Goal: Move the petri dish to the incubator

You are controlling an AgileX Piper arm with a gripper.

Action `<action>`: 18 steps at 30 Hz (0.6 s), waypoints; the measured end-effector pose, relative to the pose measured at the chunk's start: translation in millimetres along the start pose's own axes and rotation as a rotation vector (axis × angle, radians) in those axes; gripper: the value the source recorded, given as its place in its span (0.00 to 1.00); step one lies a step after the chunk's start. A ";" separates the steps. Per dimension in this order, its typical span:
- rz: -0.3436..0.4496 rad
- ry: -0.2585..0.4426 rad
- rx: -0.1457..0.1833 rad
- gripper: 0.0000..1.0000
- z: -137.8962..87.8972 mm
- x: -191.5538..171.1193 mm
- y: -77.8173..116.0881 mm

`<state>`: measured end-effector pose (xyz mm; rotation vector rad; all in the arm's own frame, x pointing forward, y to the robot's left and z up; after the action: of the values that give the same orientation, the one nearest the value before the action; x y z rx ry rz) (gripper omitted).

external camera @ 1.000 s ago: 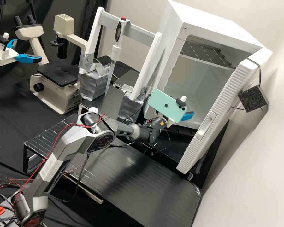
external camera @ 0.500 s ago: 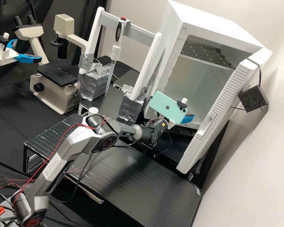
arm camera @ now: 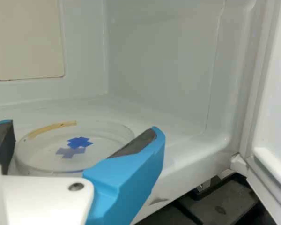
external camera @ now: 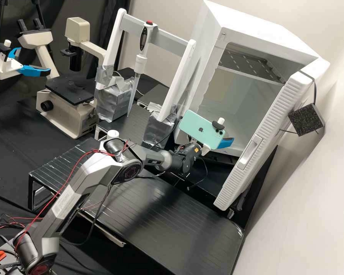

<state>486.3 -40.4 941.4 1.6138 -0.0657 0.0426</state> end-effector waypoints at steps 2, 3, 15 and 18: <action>-0.002 0.011 0.001 1.00 -0.6 -2.5 -2.1; -0.005 0.008 0.002 1.00 -0.5 -3.8 -2.7; -0.009 0.045 -0.004 1.00 -0.9 -29.0 -0.6; 0.001 0.028 0.001 1.00 6.3 -37.8 5.0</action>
<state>448.2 -46.3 943.6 1.6133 -0.0448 0.0666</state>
